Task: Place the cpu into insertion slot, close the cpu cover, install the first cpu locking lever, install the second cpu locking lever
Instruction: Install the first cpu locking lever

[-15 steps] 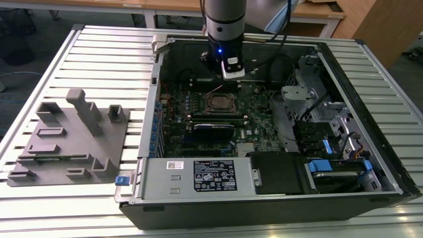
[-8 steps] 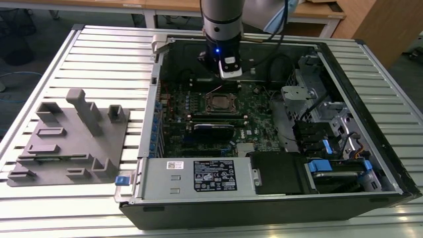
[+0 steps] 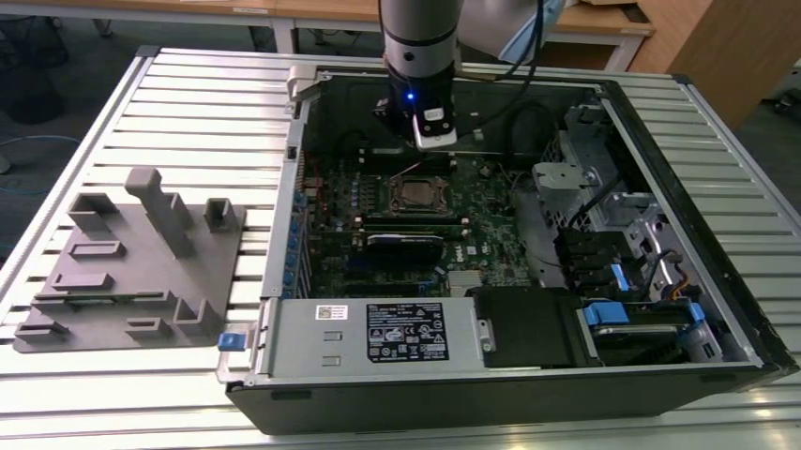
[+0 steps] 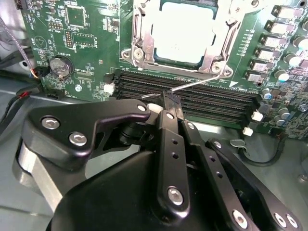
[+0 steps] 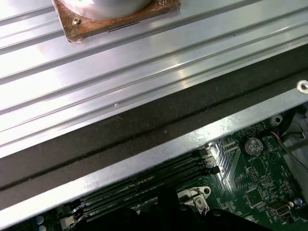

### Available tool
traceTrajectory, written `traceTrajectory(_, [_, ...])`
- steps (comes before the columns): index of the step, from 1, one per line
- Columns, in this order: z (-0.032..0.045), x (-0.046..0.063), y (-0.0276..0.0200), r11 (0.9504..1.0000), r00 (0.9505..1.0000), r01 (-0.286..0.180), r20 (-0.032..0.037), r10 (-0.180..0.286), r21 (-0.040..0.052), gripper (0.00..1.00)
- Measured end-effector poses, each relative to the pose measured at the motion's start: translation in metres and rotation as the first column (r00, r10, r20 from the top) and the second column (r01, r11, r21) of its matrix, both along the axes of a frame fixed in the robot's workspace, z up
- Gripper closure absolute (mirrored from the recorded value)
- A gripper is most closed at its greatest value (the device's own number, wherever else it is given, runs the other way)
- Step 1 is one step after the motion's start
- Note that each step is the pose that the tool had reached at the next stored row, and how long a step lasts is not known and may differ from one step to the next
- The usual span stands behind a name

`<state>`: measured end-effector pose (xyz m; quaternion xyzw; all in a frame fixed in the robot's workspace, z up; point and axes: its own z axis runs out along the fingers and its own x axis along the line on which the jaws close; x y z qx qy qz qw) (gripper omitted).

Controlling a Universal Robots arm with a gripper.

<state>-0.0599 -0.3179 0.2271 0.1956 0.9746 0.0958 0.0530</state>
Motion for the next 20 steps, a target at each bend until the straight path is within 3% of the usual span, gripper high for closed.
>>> traceTrajectory(20, [-0.0124,0.003,0.0,0.9999,1.0,0.0,-0.0001,0.0,-0.0137,0.9])
